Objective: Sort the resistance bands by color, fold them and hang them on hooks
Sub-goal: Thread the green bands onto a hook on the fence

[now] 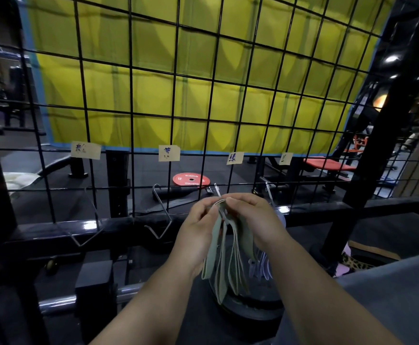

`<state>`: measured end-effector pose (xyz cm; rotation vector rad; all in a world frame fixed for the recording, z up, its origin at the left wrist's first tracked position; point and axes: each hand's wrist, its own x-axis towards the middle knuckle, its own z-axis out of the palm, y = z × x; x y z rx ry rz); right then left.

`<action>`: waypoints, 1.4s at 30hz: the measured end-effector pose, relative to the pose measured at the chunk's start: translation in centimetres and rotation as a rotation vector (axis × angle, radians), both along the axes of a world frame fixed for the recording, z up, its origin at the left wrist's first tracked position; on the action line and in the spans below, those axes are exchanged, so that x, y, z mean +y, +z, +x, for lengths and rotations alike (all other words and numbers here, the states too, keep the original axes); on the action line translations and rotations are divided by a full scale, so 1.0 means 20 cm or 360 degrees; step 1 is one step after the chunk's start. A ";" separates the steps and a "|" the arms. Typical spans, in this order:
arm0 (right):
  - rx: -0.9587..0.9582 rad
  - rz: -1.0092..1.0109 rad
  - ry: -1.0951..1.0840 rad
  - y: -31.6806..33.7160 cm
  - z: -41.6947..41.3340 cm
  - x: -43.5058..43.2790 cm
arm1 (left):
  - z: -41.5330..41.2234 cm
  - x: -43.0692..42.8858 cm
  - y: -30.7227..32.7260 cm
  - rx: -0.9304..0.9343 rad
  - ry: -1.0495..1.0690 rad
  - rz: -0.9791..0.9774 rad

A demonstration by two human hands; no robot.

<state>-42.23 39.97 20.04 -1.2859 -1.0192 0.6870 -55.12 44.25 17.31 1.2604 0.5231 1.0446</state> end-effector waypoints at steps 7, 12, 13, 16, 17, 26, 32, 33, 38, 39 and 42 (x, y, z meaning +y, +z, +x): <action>0.0120 0.0012 -0.0072 -0.02 -0.02 -0.01 | 0.03 -0.04 -0.06 -0.0020 0.0073 -0.0006; 0.0119 -0.0021 -0.0071 -0.02 -0.02 -0.02 | 0.05 -0.07 -0.10 -0.0175 0.0027 -0.0053; 0.0138 -0.0026 -0.0072 -0.02 -0.02 -0.02 | 0.05 -0.07 -0.12 -0.0191 0.0033 -0.0063; 0.0187 -0.0045 -0.0041 -0.03 -0.02 -0.02 | 0.06 -0.10 -0.16 -0.0225 0.0061 -0.0109; 0.0192 -0.0049 -0.0032 -0.03 -0.02 -0.02 | 0.07 -0.10 -0.17 -0.0211 0.0069 -0.0080; 0.0194 -0.0004 0.0037 -0.05 -0.02 -0.04 | 0.05 -0.04 -0.28 0.0041 0.0398 0.0552; 0.0433 0.0011 0.0119 -0.06 0.01 -0.05 | 0.06 0.00 -0.32 0.0073 0.0325 0.0683; 0.0440 0.0014 0.0117 -0.06 0.01 -0.05 | 0.06 0.01 -0.32 0.0081 0.0330 0.0717; 0.0258 -0.0069 -0.0020 -0.03 0.00 -0.08 | 0.04 0.02 -0.30 0.0230 0.0428 0.0997; 0.0253 -0.0090 -0.0047 -0.03 0.01 -0.08 | 0.04 0.03 -0.29 0.0263 0.0458 0.1059; 0.0248 -0.0154 -0.0152 -0.03 0.01 -0.08 | 0.03 0.05 -0.28 0.0379 0.0584 0.1254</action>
